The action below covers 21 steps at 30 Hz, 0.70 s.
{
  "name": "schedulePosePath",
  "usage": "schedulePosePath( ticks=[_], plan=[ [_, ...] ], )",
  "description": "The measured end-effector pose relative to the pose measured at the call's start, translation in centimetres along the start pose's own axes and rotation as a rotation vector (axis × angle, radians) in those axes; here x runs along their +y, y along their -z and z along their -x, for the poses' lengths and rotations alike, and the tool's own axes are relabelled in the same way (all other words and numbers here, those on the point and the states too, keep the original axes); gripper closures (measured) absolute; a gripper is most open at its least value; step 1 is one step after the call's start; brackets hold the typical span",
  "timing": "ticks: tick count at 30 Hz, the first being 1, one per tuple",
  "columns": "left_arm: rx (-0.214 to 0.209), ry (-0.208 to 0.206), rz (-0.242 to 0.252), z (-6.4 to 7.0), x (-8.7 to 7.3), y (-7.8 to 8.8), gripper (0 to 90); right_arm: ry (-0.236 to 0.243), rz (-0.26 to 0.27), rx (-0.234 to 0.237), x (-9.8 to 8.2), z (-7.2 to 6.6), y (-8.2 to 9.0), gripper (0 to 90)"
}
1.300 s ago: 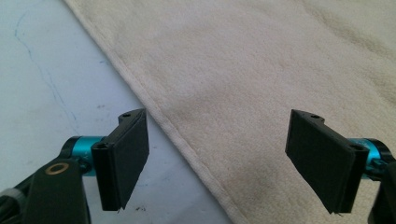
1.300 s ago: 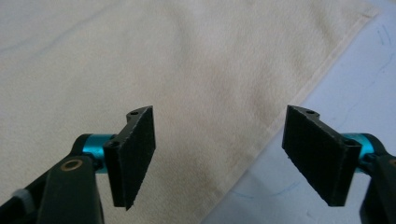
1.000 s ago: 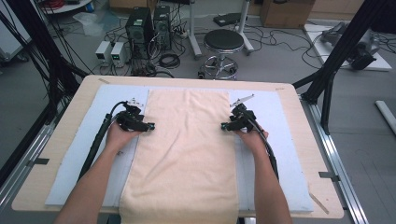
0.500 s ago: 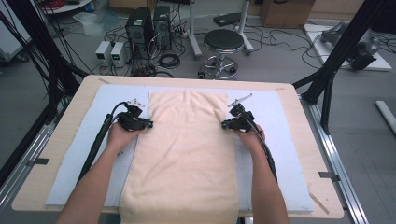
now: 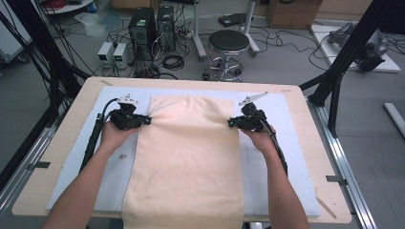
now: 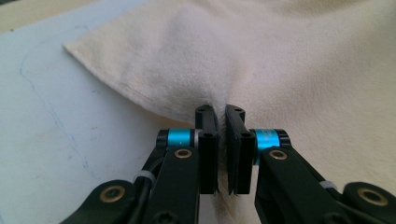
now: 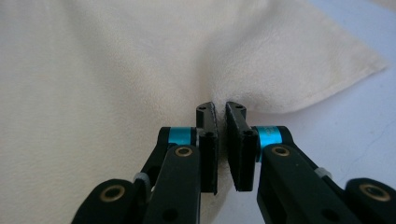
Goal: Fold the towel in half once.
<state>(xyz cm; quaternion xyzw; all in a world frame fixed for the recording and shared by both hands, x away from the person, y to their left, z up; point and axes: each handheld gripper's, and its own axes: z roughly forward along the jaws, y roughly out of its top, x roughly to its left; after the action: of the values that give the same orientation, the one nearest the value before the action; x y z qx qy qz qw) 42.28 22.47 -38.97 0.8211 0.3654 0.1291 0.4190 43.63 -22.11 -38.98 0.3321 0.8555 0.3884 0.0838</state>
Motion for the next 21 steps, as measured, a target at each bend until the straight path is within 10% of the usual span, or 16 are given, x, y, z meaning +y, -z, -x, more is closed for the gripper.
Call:
schedulePosePath(
  ticks=[11,21],
  plan=[
    [-0.059,-0.086,0.1,3.0,0.1,5.3,84.3,0.135,0.076,0.041,0.4,-4.0,5.6,83.8],
    [-0.101,-0.184,0.076,8.2,-6.2,7.6,83.7,0.193,0.06,0.08,-5.1,-9.3,8.0,82.4]
  ],
)
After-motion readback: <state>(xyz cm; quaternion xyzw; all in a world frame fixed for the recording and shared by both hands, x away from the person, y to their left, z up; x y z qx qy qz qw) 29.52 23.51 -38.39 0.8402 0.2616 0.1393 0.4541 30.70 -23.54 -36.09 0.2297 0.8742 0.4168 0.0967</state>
